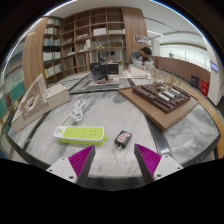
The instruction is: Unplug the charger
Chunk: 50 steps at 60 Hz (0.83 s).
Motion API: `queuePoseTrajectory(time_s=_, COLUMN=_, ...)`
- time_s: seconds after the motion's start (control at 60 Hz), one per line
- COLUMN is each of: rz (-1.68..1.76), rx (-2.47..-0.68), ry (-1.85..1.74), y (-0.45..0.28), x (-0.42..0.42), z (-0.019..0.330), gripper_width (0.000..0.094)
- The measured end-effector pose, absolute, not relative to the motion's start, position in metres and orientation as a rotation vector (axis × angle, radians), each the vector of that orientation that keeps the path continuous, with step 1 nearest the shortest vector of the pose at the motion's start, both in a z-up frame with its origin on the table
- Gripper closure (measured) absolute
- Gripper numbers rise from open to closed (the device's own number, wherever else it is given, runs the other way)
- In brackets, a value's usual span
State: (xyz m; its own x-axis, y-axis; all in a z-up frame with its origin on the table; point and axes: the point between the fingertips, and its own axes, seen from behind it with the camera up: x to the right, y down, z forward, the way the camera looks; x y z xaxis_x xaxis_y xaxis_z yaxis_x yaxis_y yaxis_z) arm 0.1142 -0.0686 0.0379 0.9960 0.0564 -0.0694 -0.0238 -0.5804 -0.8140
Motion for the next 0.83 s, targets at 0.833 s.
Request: queuePoseTrajectory(time_s=0.833, rz=0.215, rx=-2.059, ry=-0.143, y=-0.218, x=0.094, z=0.074, gripper_width=0.0108)
